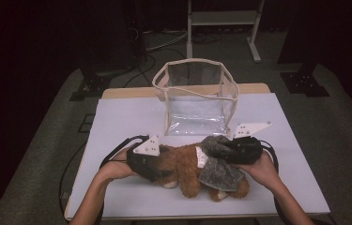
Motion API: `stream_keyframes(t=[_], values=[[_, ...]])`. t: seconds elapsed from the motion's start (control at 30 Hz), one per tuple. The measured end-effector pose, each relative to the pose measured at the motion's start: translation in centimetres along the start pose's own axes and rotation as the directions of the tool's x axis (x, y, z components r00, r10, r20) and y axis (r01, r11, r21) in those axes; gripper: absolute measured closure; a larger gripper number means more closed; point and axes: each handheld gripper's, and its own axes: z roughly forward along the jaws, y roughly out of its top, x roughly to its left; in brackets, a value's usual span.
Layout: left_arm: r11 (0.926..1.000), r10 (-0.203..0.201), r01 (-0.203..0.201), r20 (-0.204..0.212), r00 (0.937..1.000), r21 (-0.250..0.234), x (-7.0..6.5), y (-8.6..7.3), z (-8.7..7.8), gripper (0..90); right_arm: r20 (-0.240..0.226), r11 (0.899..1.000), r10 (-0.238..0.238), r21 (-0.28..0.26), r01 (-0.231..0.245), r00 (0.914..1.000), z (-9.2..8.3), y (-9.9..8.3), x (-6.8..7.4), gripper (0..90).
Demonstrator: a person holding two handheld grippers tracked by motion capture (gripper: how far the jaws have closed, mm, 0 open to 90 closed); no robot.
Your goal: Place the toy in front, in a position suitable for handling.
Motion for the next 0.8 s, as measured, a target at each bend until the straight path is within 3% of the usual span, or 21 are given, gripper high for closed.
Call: stream_keyframes(t=[0.1, 0.2, 0.27, 0.37, 0.5, 0.67, 0.8], values=[[0.9999, -0.016, 0.016, -0.022, 0.9996, -0.005, 0.3, 0.4, -0.4, 20.7, -0.006, 1.0, -0.024, -0.005, 0.024, 0.9997, -0.4, -0.6, 0.6, 64.0], [0.9997, -0.012, 0.012, 0.0, 0.9999, 0.021, 0.3, 0.4, -0.1, 26.1, -0.021, 0.999, -0.032, 0.004, 0.032, 0.9993, -1.0, -0.9, 1.1, 64.0], [0.9987, 0.011, -0.011, 0.006, 0.9999, 0.051, -0.3, 0.2, 0.6, 25.9, -0.004, 0.999, -0.036, 0.012, 0.036, 0.9993, -1.2, -0.8, 1.3, 64.0], [0.9989, 0.013, -0.014, 0.004, 0.9999, 0.045, -0.6, 0.0, 0.6, 26.0, 0.029, 0.999, -0.041, 0.003, 0.041, 0.9988, -1.5, -0.3, 1.2, 63.7], [0.9987, 0.023, -0.023, 0.009, 0.9997, 0.046, -0.9, -0.2, 0.4, 26.1, 0.035, 1.0, -0.028, -0.009, 0.028, 0.999, -1.5, 0.1, 0.9, 63.5], [0.9985, 0.025, -0.026, 0.022, 0.9994, 0.047, -0.9, -0.3, -0.1, 24.1, 0.008, 0.999, -0.044, -0.007, 0.044, 0.999, -0.8, -0.5, 1.6, 62.9], [0.9995, 0.017, -0.018, 0.015, 0.9997, 0.026, -0.5, 0.6, -0.5, 22.4, -0.015, 0.999, -0.047, -0.01, 0.047, 0.9988, -0.8, -1.3, 2.1, 62.7]])
